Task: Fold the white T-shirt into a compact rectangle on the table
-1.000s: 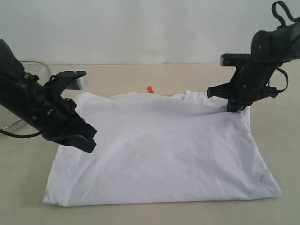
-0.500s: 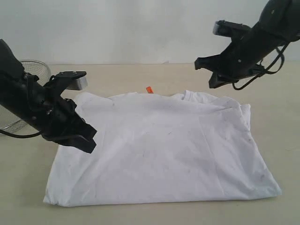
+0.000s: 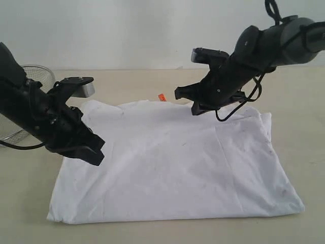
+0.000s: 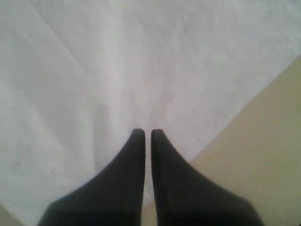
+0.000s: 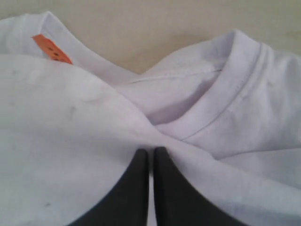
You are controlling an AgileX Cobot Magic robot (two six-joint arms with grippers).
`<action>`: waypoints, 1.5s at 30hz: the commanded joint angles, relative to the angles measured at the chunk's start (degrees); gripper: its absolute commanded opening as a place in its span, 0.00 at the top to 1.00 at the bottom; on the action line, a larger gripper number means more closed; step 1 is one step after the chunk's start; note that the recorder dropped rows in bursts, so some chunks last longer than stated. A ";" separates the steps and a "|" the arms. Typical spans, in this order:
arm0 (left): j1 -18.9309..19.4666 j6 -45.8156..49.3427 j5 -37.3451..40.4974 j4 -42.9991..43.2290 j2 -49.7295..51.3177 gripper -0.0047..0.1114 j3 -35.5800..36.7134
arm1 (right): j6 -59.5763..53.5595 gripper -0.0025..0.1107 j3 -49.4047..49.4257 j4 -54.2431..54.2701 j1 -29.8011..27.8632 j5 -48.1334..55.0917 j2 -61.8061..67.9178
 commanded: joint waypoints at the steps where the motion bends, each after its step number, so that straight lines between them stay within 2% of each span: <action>1: -0.27 0.25 0.44 -0.69 -0.25 0.92 -0.09 | 0.78 0.98 0.18 0.37 -0.14 -3.82 2.48; 10: -0.27 0.15 0.87 -0.69 -0.25 0.92 -0.09 | 1.85 0.98 -0.49 0.72 -0.14 -5.73 3.88; 16: -0.27 0.15 0.98 -0.69 -0.25 0.92 -0.09 | 0.22 0.98 -3.84 -0.15 -1.96 0.16 -0.14; 20: -0.27 0.15 0.98 -0.69 -0.25 0.92 -0.09 | -0.39 0.97 -8.06 -4.06 -5.82 6.06 -1.83; 23: -0.27 0.25 0.80 -0.69 -0.25 0.92 -0.09 | 0.29 0.85 -11.42 -7.38 -8.86 12.66 -0.56; 26: -0.27 0.25 0.72 -0.69 -0.25 0.92 -0.09 | 0.18 0.64 -11.86 -9.60 -10.63 14.43 -0.08; 28: -0.27 0.25 0.72 -0.69 -0.25 0.92 -0.09 | 0.05 0.56 -11.86 -12.28 -11.19 15.72 0.14; 32: -0.27 0.25 0.36 -0.69 -0.25 0.92 -0.09 | 0.16 0.55 -11.86 -17.19 -11.33 17.96 0.35; 45: -0.27 0.25 0.60 -0.69 -0.25 0.92 -0.09 | 1.77 0.55 -11.86 -19.92 -11.33 15.61 3.79</action>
